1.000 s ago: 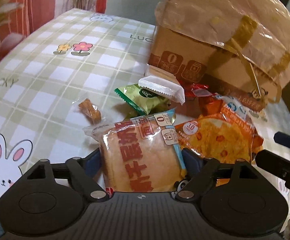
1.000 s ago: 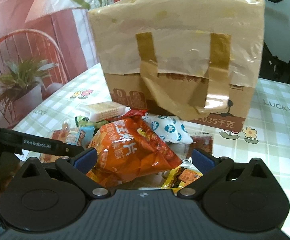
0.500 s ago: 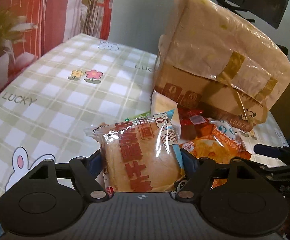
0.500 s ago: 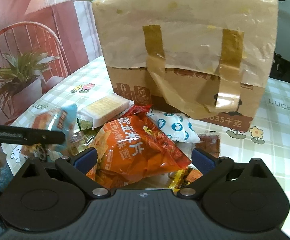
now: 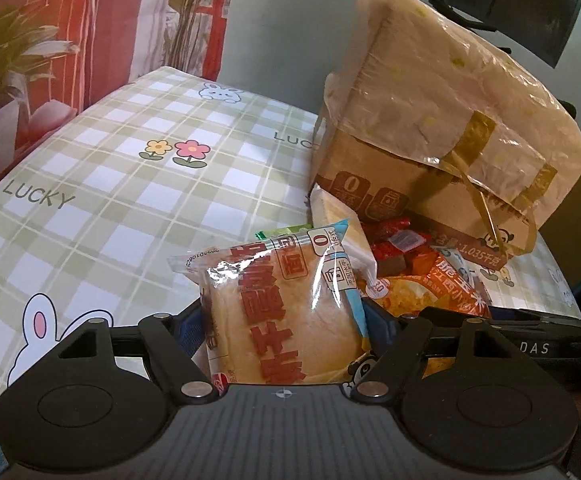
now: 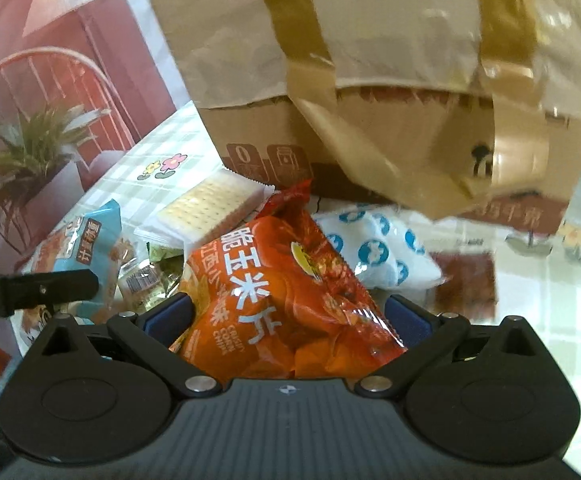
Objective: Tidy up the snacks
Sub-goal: 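Close the left tool on the bread packet while the right tool grasps the orange chip bag, then lift the bread packet and orange chip bag with both tools over the paper bag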
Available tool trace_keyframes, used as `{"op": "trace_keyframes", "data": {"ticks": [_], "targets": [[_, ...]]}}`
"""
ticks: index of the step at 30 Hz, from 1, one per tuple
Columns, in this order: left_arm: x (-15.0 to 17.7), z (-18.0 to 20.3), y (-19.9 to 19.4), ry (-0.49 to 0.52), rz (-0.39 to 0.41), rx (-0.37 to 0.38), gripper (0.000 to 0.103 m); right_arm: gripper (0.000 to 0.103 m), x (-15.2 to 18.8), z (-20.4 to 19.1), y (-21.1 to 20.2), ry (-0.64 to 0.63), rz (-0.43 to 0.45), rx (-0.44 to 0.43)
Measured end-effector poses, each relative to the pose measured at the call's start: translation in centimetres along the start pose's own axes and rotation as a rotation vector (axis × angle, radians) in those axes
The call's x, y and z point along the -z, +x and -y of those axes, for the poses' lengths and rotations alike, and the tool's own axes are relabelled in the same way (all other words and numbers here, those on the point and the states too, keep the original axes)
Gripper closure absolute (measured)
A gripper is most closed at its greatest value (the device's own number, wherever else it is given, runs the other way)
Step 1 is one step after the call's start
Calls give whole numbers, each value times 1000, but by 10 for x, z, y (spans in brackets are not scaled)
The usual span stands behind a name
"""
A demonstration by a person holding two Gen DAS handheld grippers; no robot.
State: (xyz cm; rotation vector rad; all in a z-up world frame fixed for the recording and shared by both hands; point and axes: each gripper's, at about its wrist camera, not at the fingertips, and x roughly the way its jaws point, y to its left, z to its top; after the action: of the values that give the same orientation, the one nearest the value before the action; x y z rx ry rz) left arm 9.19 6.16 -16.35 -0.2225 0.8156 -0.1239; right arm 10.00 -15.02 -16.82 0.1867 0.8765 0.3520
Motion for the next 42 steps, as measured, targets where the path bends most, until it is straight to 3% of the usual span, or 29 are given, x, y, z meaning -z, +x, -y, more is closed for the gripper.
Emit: {"op": "trace_keyframes", "data": {"ticks": [6,7,8,12,27,42], "targets": [[0,2,0,12,0,1,24,5,7,-1,-8,7,0,-31],[0,1,-1,11,1,0,24,8,9,-3,-12,-2,7,-34],[0,1,-1,11,2,-1,24,20,9,-5,-15,-10,16,-42],[0,2,-4,16,12,-3,24,28,11,-20,-28,-89,60,-29],[-11,13,-24,66,100,-15,24,30,1,-28,-75,-183,276,0],[-55,36,-55,119,235,24,24,29,-24,-30,-117,-261,440,3]]}}
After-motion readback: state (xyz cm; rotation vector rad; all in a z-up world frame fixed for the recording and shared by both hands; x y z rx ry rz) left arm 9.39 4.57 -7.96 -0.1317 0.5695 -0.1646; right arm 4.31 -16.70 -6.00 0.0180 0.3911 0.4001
